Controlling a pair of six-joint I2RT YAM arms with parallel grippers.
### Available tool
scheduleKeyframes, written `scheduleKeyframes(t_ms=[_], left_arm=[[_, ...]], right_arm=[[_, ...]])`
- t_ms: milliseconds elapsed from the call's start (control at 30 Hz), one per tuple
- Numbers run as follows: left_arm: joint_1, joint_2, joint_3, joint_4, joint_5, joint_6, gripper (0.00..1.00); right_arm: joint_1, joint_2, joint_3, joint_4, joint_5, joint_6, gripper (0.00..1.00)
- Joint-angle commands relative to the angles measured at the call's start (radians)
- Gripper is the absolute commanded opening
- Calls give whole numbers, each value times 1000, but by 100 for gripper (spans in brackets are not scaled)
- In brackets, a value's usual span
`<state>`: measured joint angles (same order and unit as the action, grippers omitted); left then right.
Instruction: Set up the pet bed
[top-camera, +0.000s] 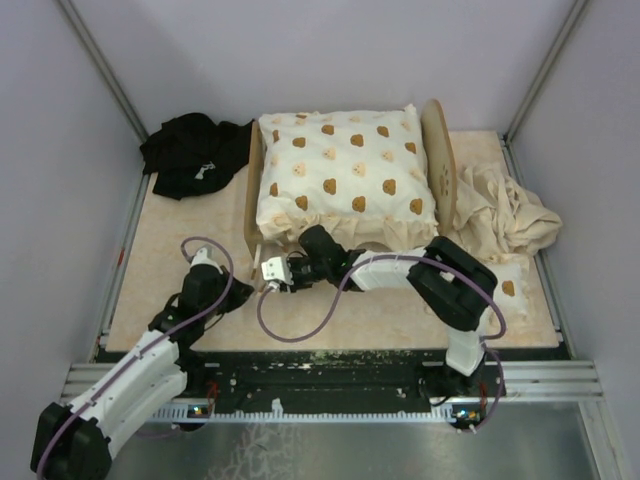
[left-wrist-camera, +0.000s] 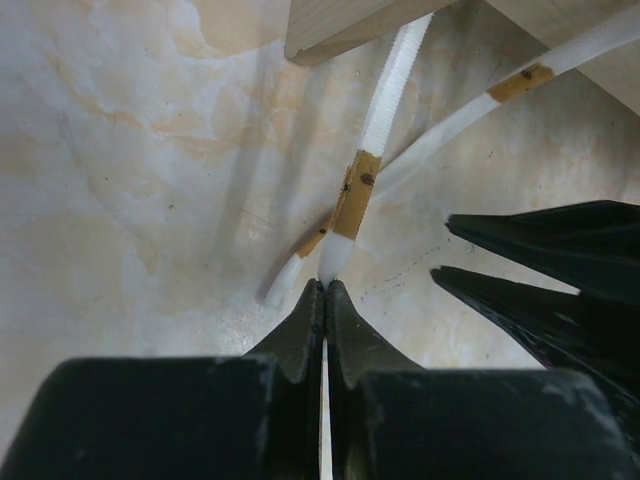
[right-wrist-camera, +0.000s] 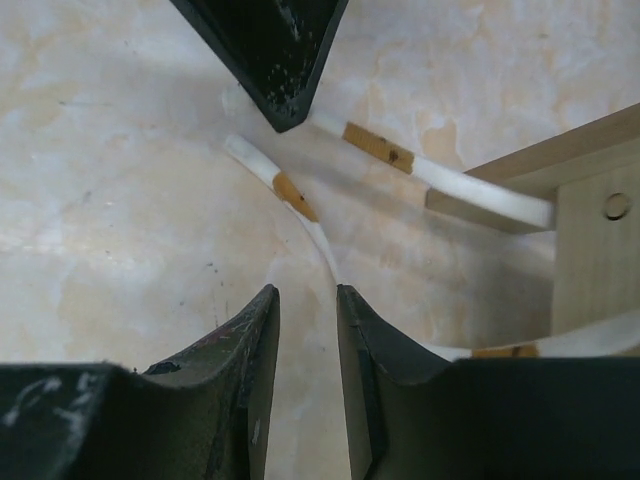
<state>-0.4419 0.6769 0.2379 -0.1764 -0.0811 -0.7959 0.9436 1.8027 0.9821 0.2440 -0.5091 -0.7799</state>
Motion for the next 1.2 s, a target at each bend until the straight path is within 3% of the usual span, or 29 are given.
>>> scheduleKeyframes(t_ms=[0,300,533,567,600,633,933,1167], left_arm=[[18,-13,4,-17,29,20,0],[25,0,7,-13,28,22,0],[26,0,9,0,40,15,0],[27,1,11,1,43,13,0],[26,2,13,-1,44,14,0],[26,1,14,-5,43,16,0],[28,-35,5,11,85,53,0],[28,-32,23,5,111,65,0]], right_arm=[[-1,74,110,-9,-9,-78,30],[-2,220,230,-111,34,-107,30],[-1,238,208,-117,64,-126,29],[-2,238,207,-116,66,-127,22],[-2,239,205,-114,68,-127,7],[-1,234,202,-104,70,-123,0],[-1,-46,42,223,20,97,0],[31,-50,150,244,68,138,0]])
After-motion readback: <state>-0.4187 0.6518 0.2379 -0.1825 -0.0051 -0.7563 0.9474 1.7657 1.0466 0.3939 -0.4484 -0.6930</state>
